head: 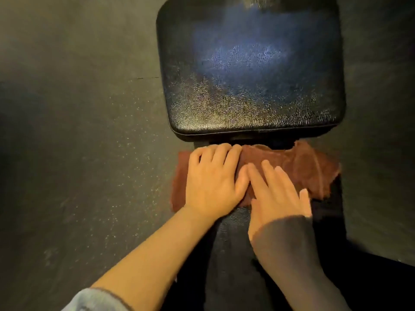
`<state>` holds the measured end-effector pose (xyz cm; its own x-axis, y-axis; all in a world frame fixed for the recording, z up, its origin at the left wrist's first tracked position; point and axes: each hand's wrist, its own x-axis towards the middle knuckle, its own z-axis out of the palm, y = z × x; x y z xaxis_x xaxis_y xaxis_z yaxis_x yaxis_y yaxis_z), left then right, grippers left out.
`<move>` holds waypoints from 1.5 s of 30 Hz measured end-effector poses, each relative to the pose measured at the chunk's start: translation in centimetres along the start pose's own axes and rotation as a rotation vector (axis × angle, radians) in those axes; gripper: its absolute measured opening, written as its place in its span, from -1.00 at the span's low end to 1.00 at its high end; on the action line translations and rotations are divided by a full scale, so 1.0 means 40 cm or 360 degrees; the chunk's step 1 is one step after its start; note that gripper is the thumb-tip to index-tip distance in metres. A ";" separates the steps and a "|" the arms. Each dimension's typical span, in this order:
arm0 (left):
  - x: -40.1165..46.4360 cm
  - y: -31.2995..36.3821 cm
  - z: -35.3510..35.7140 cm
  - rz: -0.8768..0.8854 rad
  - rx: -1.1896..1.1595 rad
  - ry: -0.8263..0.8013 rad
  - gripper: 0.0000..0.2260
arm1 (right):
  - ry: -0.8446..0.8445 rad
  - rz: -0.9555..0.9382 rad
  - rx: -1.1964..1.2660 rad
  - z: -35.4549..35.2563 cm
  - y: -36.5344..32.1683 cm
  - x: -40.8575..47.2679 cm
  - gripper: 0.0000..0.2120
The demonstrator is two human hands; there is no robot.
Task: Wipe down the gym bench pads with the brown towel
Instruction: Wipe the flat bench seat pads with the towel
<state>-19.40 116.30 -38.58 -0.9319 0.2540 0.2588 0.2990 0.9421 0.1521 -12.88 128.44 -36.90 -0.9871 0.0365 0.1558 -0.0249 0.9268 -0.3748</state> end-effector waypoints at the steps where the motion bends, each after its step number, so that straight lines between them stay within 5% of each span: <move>1: -0.003 -0.004 0.001 0.0029 -0.0003 0.0010 -0.60 | 0.0000 0.0020 -0.0020 0.005 0.004 -0.009 -0.42; 11: -0.129 -0.048 0.025 0.0410 0.0037 0.0062 -0.47 | -0.0299 0.0152 -0.0181 -0.017 -0.009 -0.140 -0.51; 17: -0.228 -0.044 0.024 0.0455 0.0024 0.0012 -0.48 | -0.0058 0.0035 -0.0199 -0.022 -0.012 -0.233 -0.73; 22: -0.355 -0.043 0.017 0.0526 -0.0145 0.0028 -0.51 | 0.0213 0.0032 -0.0247 -0.033 -0.044 -0.242 -0.70; 24: -0.374 -0.059 0.002 0.0427 -0.0337 0.0115 -0.58 | 0.0238 -0.0086 -0.0246 -0.025 -0.046 -0.189 -0.62; 28: -0.425 -0.115 -0.042 -0.0106 -0.0620 0.0374 -0.67 | -0.0247 -0.0334 -0.0406 0.080 -0.079 -0.107 -0.37; 37: -0.500 -0.185 -0.075 -0.0501 -0.0732 0.0484 -0.70 | -0.0159 -0.0250 -0.0500 0.139 -0.216 0.113 -0.32; 45: -0.537 -0.174 -0.068 -0.0668 -0.0880 0.0464 -0.68 | -0.0075 -0.0316 -0.0489 0.194 -0.250 -0.086 -0.25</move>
<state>-0.90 103.69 -42.62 -0.9213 -0.2426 0.3040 0.0619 0.6802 0.7304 -10.45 116.14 -40.77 -0.9742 -0.1658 0.1531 -0.1750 0.9834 -0.0487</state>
